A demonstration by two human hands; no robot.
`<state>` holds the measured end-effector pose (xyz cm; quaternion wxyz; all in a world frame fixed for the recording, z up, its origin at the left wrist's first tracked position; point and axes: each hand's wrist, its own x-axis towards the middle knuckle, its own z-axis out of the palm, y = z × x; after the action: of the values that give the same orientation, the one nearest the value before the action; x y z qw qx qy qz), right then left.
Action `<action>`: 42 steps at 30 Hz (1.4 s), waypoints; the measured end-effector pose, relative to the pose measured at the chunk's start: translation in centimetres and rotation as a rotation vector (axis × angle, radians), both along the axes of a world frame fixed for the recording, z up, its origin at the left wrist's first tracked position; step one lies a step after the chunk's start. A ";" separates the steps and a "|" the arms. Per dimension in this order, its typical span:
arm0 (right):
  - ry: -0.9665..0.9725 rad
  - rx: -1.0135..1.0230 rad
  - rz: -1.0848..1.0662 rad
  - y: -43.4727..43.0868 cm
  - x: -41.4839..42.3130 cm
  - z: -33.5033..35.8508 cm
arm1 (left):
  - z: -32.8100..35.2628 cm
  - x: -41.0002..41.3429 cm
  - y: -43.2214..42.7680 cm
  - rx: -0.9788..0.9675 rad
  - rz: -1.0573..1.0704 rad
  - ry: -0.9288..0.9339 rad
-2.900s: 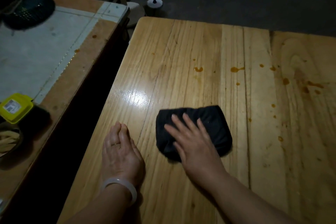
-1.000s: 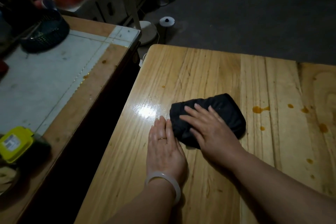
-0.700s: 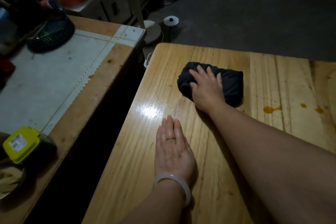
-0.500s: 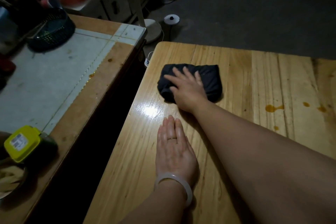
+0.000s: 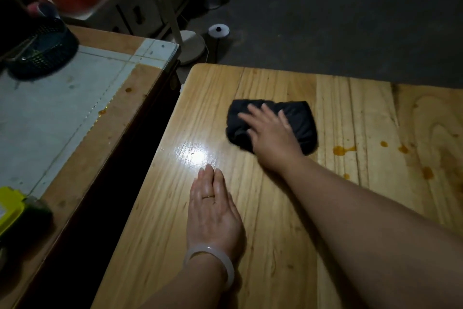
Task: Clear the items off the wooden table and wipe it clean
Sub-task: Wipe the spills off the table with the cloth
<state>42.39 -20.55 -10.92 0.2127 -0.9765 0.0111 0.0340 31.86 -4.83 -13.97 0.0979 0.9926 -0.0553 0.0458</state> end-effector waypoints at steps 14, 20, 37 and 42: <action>0.050 0.016 0.188 7.7 0.4 0.6 | 0.0 -0.3 0.0 0.031 0.011 0.033; 0.070 -0.041 0.227 4.4 2.1 0.3 | 0.4 0.0 -0.1 0.001 -0.006 0.034; 0.092 -0.066 -0.079 -0.2 -1.4 0.6 | 0.7 -0.2 -0.3 -0.027 0.000 0.027; 0.012 -0.042 -0.074 2.8 -10.9 0.1 | 0.9 -0.6 -0.2 -0.036 0.016 0.050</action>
<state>31.45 -17.74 -10.82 0.1930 -0.9794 0.0494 0.0319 31.31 -5.00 -13.09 0.1166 0.9919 -0.0439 0.0229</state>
